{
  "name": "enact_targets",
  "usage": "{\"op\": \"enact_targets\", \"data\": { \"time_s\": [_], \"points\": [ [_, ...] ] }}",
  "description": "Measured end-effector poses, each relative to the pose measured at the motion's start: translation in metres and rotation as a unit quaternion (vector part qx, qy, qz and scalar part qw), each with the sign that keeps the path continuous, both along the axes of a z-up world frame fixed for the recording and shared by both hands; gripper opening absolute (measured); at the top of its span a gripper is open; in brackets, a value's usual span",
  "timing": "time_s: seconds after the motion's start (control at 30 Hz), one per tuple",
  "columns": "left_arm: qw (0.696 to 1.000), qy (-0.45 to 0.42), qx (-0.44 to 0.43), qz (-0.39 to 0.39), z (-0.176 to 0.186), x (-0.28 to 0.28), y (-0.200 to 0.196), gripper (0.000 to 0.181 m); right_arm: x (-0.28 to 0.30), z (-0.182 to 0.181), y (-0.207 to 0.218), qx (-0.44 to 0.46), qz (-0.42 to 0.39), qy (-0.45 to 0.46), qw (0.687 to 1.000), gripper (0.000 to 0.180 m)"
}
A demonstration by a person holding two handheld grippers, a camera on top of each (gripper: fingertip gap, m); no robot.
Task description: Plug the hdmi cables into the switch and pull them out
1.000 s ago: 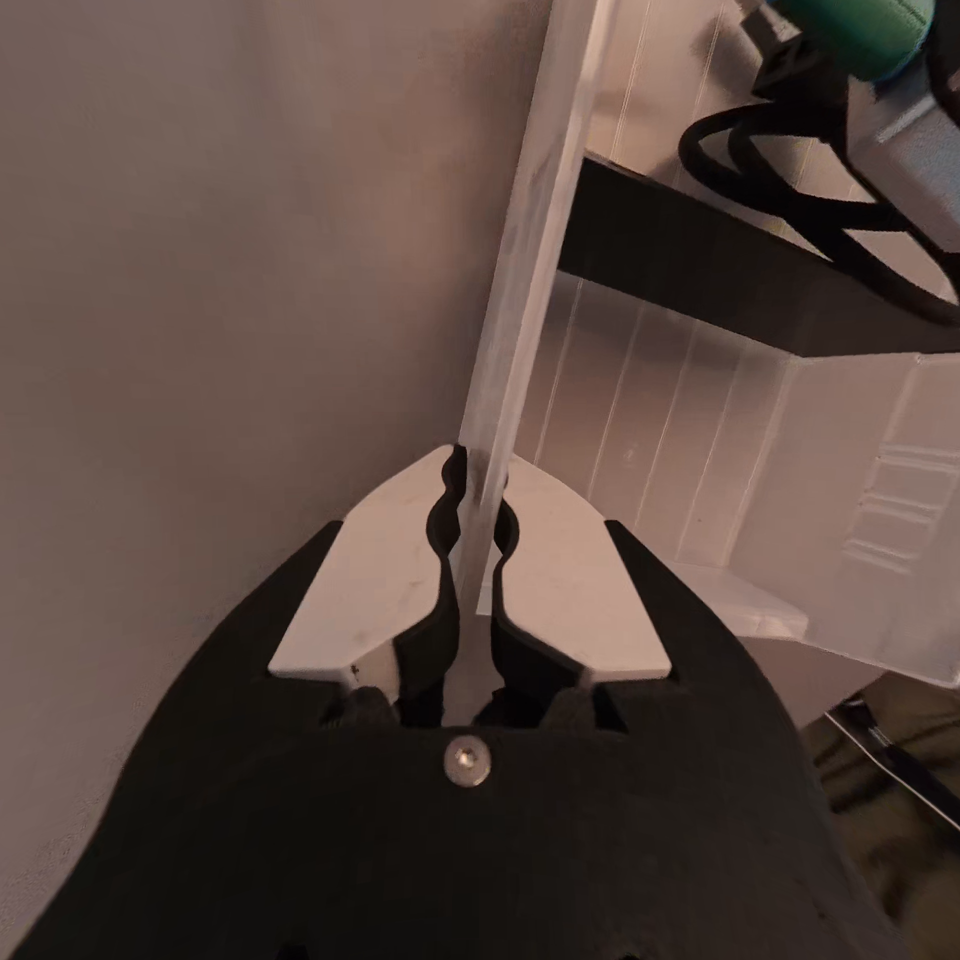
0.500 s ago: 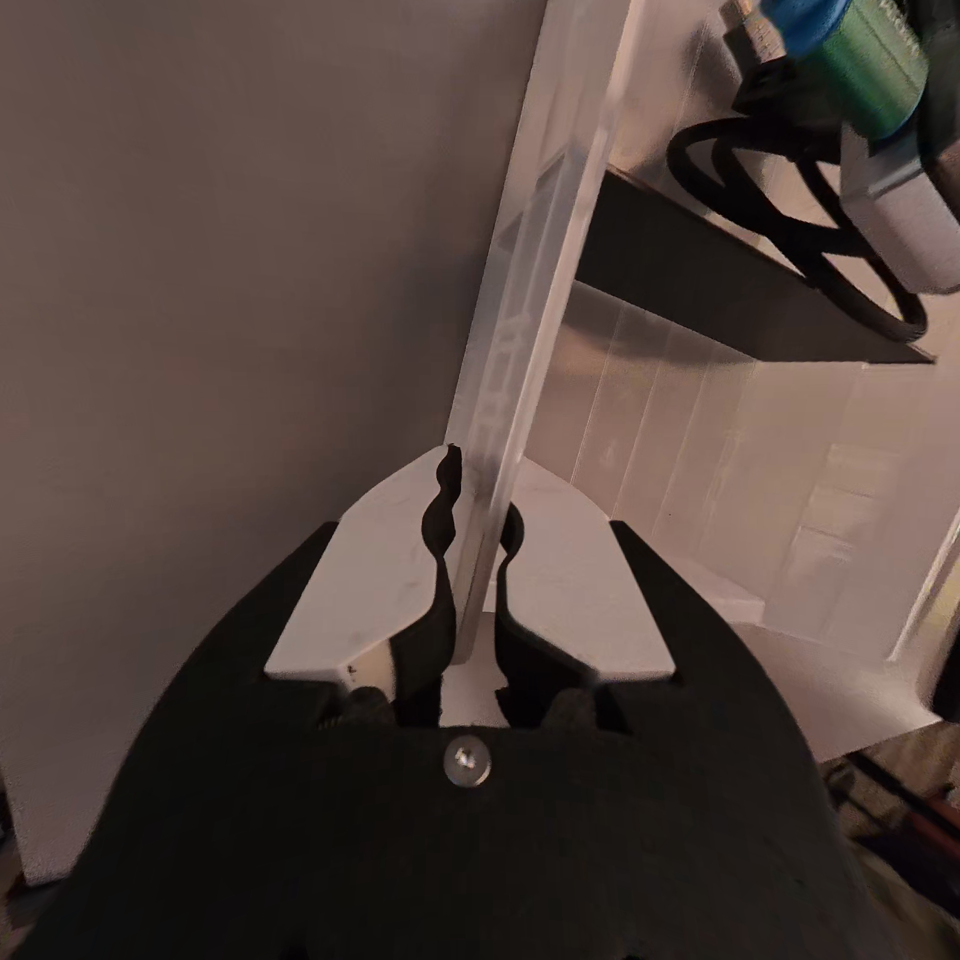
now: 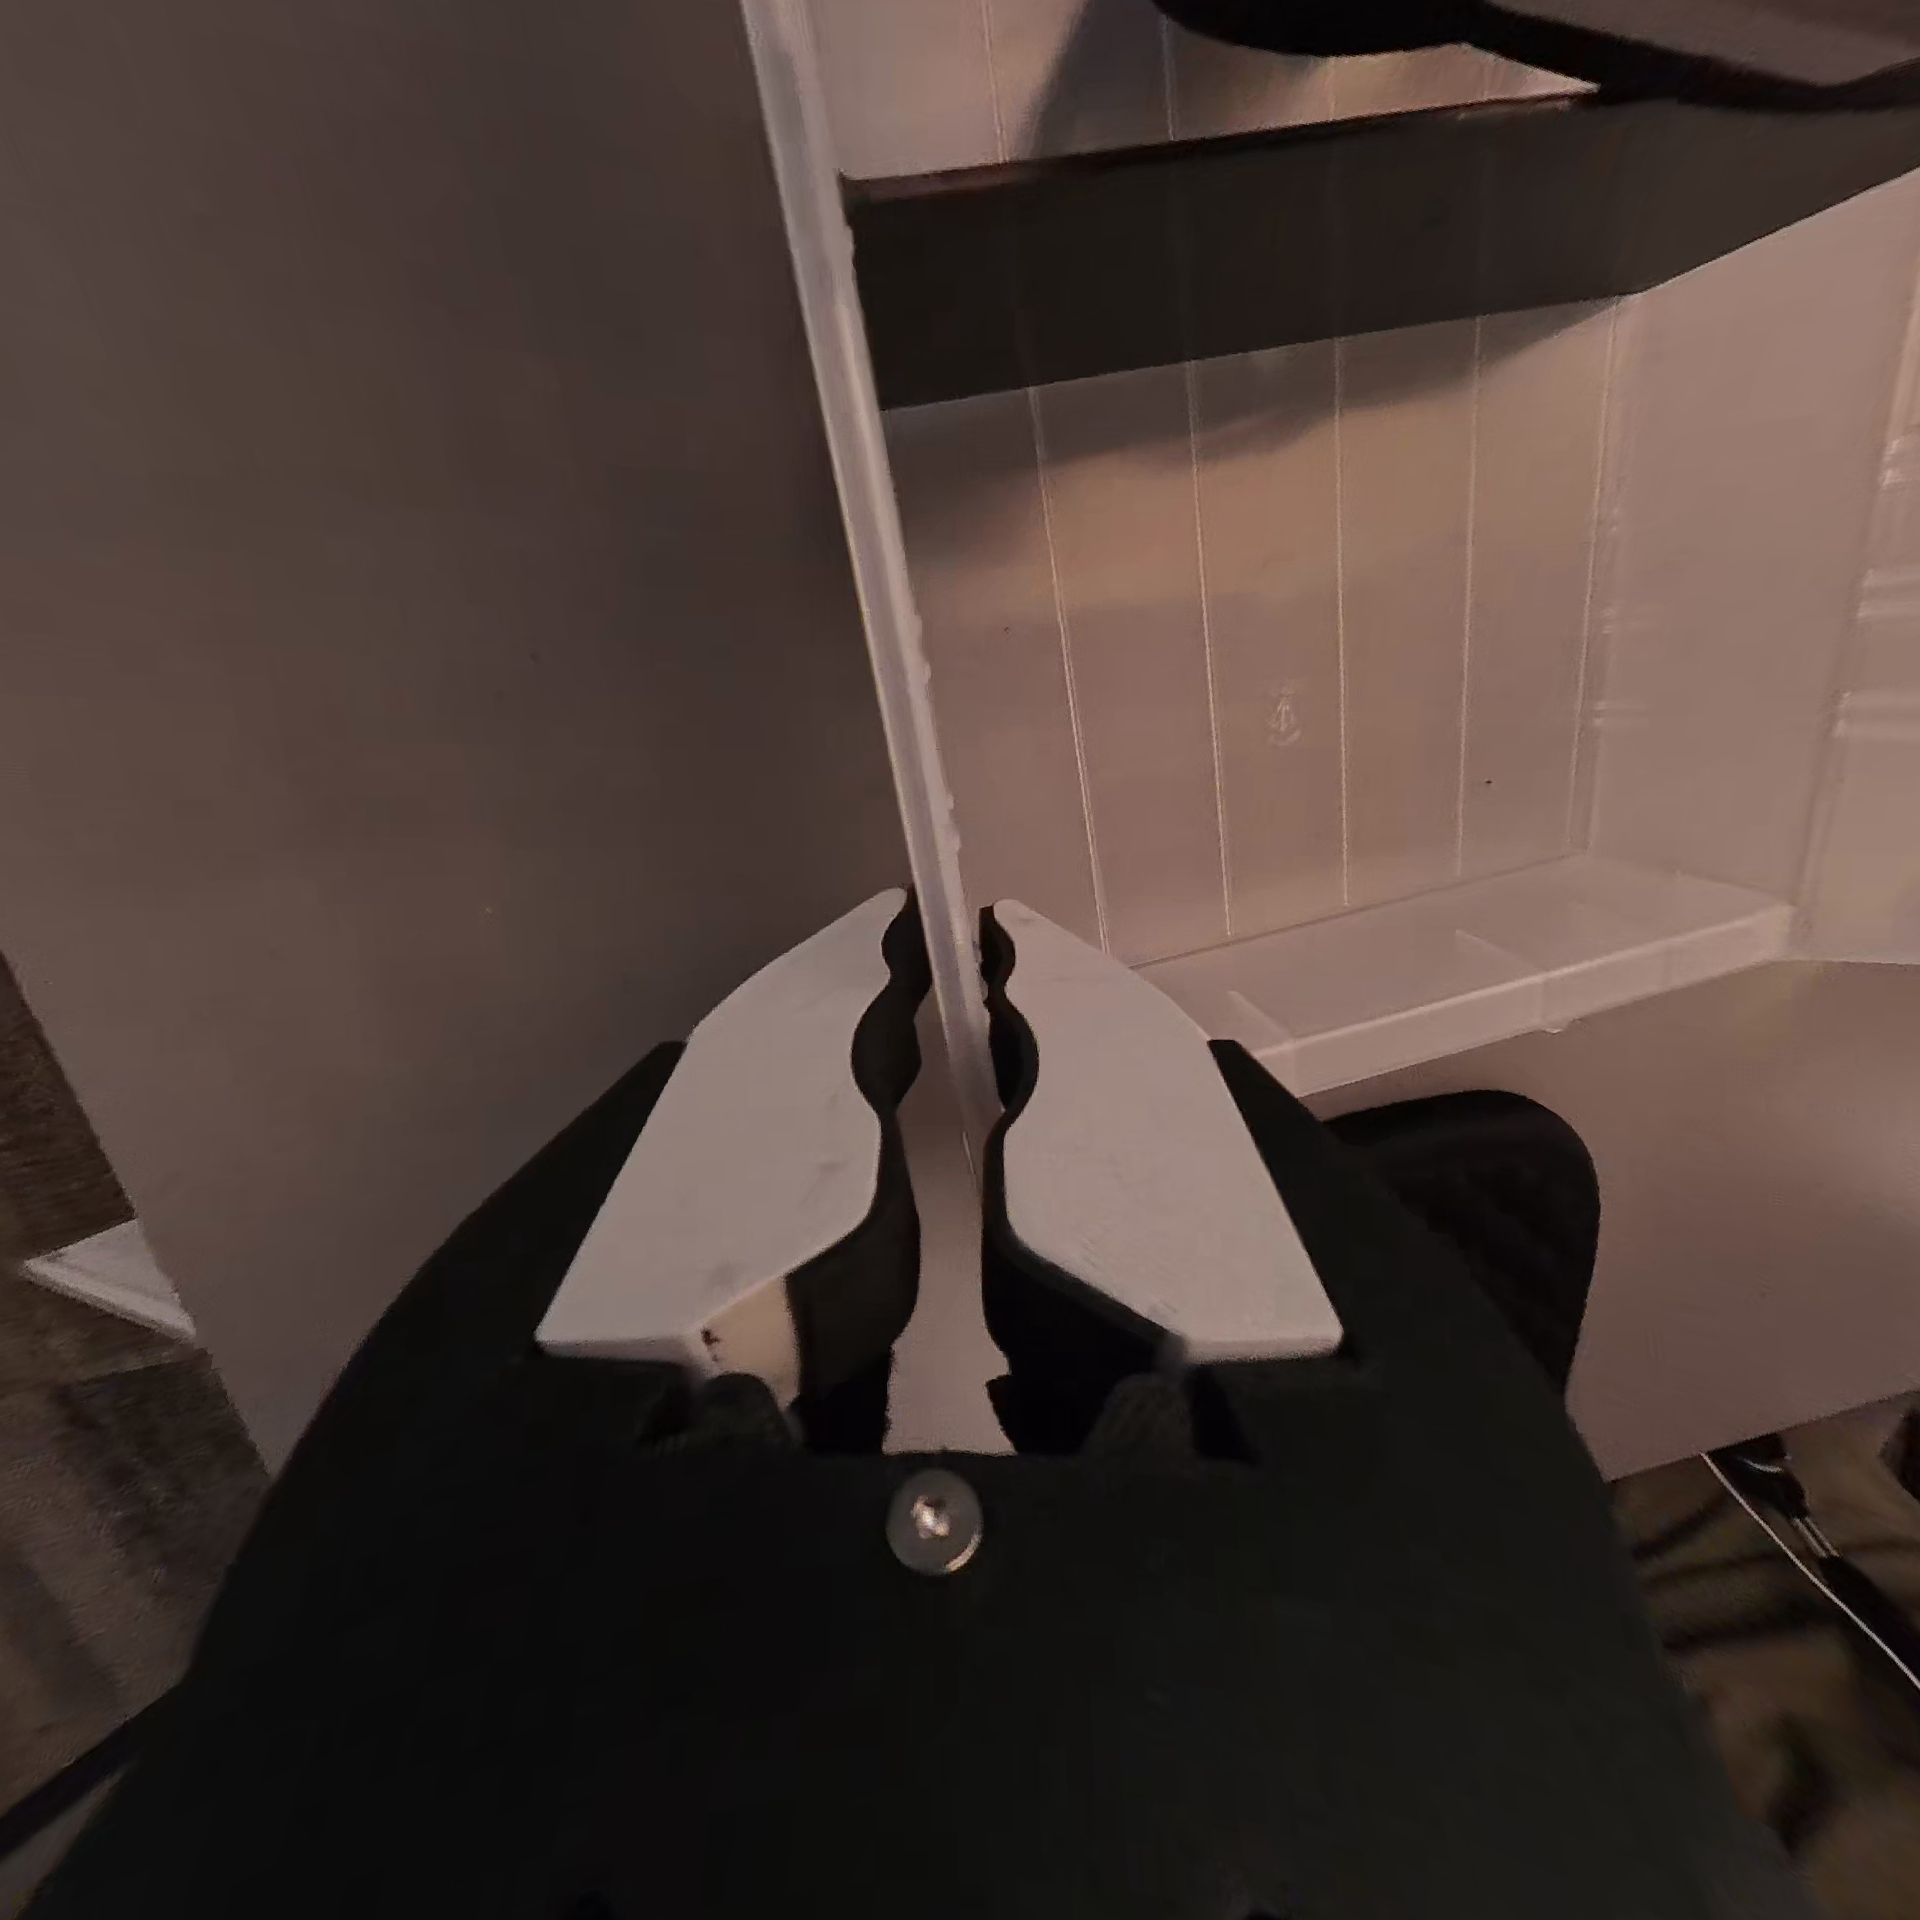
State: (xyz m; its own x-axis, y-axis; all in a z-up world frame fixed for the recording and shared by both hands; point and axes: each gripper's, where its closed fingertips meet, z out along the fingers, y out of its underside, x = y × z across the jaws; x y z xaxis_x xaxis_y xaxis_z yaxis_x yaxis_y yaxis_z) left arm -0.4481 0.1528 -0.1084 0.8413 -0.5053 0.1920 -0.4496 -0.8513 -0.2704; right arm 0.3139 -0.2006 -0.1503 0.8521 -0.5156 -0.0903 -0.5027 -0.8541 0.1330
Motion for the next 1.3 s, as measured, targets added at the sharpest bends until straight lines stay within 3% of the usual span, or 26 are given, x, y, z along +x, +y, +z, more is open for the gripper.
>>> {"op": "enact_targets", "data": {
  "time_s": [0.1, 0.23, 0.43, 0.63, 0.8, 0.97, 1.07, 1.17, 1.2, 1.3],
  "points": [
    [0.999, 0.008, 0.021, -0.031, 0.000, -0.001, 0.004, 0.008, 0.000, 0.000, 0.002, -0.001, 0.001, 0.000, 1.000, 0.004],
    [0.986, 0.085, 0.082, -0.118, -0.001, 0.002, 0.010, 0.008, -0.001, 0.000, 0.000, 0.013, 0.007, -0.001, 1.000, 0.003],
    [0.996, 0.000, 0.051, -0.070, -0.001, 0.010, 0.009, 0.009, -0.003, -0.001, -0.003, 0.013, 0.004, -0.001, 1.000, 0.003],
    [1.000, 0.000, 0.005, -0.003, -0.001, -0.017, -0.003, 0.007, -0.004, -0.001, -0.004, 0.007, 0.025, 0.001, 1.000, 0.003],
    [1.000, 0.015, 0.002, -0.016, -0.001, -0.017, -0.009, 0.007, -0.010, -0.001, -0.003, 0.006, 0.030, 0.005, 1.000, 0.003],
    [0.999, -0.021, -0.015, 0.023, -0.001, -0.017, -0.008, 0.008, -0.011, -0.001, -0.002, 0.007, 0.029, 0.002, 1.000, 0.004],
    [0.998, -0.033, -0.015, 0.044, 0.005, -0.017, -0.008, 0.011, -0.005, -0.001, -0.002, 0.001, 0.053, -0.034, 0.998, 0.014],
    [0.995, -0.054, 0.027, 0.074, 0.029, -0.023, -0.001, 0.021, 0.001, 0.000, -0.002, -0.008, 0.080, -0.078, 0.994, 0.031],
    [0.993, -0.054, 0.060, 0.083, 0.041, -0.027, 0.004, 0.027, 0.003, 0.001, -0.001, -0.007, 0.090, -0.091, 0.992, 0.040],
    [0.975, -0.071, 0.201, 0.062, 0.091, -0.026, 0.019, 0.029, 0.006, 0.006, 0.000, 0.001, 0.100, -0.116, 0.988, 0.045]
  ]
}}
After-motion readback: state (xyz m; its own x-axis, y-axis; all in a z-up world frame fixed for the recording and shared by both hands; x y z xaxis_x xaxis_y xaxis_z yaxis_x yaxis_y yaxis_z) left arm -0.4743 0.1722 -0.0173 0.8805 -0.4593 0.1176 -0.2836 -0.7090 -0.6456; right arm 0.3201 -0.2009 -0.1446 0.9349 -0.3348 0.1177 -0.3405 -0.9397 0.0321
